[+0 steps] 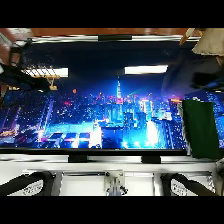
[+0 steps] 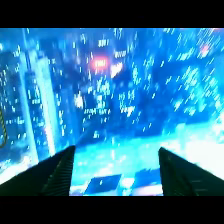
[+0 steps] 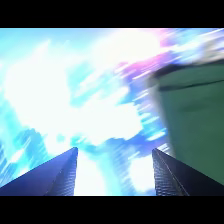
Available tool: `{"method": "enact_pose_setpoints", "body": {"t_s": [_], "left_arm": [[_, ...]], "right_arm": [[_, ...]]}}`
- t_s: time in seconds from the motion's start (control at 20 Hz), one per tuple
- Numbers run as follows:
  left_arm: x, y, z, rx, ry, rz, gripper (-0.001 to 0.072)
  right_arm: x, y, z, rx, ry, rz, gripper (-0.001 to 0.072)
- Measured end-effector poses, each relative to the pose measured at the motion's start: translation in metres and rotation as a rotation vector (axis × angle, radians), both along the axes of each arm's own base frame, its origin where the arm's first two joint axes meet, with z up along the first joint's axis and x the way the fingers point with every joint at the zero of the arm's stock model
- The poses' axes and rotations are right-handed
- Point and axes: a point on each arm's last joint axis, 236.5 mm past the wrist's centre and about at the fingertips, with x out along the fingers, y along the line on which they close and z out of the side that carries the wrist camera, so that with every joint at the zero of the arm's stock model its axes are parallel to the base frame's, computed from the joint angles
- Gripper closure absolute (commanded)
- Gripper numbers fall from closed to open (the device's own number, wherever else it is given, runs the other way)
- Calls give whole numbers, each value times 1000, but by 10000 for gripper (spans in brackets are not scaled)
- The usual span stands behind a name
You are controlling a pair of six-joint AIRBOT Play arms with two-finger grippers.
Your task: Fold the shirts.
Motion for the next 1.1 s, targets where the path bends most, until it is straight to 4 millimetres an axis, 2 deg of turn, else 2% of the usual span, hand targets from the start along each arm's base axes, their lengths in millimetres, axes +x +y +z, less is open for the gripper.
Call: {"method": "enact_pose_setpoints", "body": {"t_s": [0.05, 0.15, 0.25, 0.35, 0.6, 1.1], "left_arm": [[-1, -4, -9, 28, 27, -12, 105], [-3, -5, -23, 72, 76, -17, 105], [-6, -6, -31, 96, 108, -20, 105], [-6, -7, -35, 108, 120, -24, 105], [-6, -10, -39, 108, 127, -27, 105], [-5, -21, -39, 64, 126, -38, 105]], "right_arm": [[-3, 25, -18, 32, 76, 49, 155], [-16, 59, -46, 57, 213, 126, 155], [-28, 83, -62, 64, 307, 183, 155], [-36, 100, -69, 67, 357, 228, 156], [-47, 116, -75, 70, 411, 273, 156], [-50, 120, -77, 71, 428, 285, 156]]}}
